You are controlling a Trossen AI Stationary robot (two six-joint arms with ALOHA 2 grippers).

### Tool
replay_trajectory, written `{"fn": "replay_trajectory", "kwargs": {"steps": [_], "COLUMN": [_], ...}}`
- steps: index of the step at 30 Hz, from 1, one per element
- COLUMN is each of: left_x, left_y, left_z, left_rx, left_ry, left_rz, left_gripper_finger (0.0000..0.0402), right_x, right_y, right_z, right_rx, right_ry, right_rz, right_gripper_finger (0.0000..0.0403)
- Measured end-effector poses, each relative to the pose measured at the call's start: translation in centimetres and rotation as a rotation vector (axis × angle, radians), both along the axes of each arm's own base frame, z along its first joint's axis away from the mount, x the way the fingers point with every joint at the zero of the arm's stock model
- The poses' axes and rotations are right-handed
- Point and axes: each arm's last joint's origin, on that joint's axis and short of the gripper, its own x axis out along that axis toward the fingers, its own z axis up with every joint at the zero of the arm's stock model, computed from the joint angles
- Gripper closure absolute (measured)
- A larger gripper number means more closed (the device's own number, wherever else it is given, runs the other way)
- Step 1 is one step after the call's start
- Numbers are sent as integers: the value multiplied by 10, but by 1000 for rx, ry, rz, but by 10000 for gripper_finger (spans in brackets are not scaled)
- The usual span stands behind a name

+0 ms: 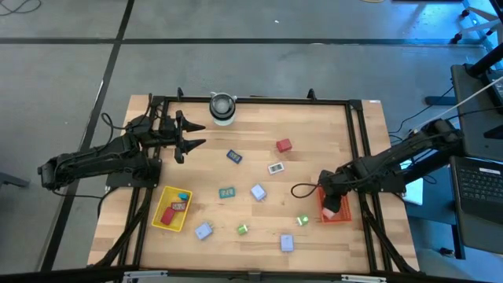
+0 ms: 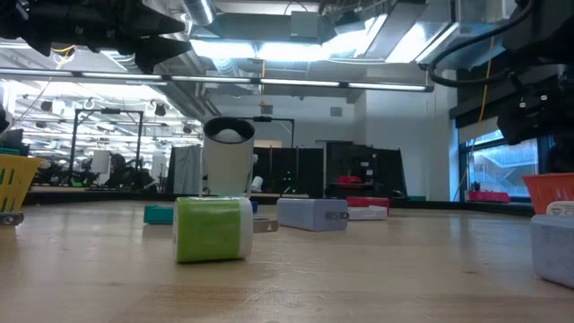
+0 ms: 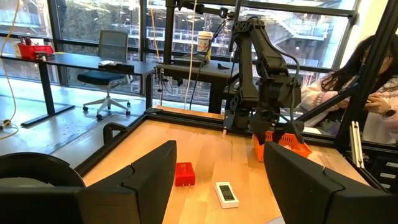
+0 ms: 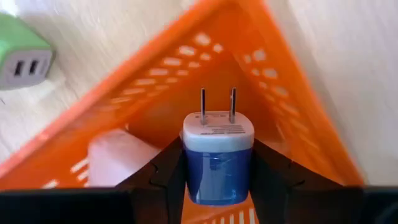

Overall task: Pick & Place Office items
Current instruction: Put the blue charger adapter into the orange basket, then put the right green charger adapter into the orange basket

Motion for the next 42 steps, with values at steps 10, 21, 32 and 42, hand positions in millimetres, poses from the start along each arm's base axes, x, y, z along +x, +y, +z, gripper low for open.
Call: {"fn": "replay_trajectory", "kwargs": {"steps": [10, 21, 32, 42], "left_x": [0, 0, 0, 0], "left_y": [0, 0, 0, 0], "left_z": [0, 0, -2, -3], "left_rx": [7, 22, 13, 13], "left_ry": [3, 6, 27, 32], "left_rz": [0, 1, 0, 0], "left_gripper_finger": [164, 164, 164, 164], "right_x": [2, 7, 22, 25], "right_y": [-7, -18, -23, -30], "right_z": [0, 1, 30, 71], "right_rx": [6, 23, 48, -40], "right_ry": [3, -2, -47, 0], "right_rz": [-20, -66, 0, 16], "right_gripper_finger": [218, 216, 147, 160]}}
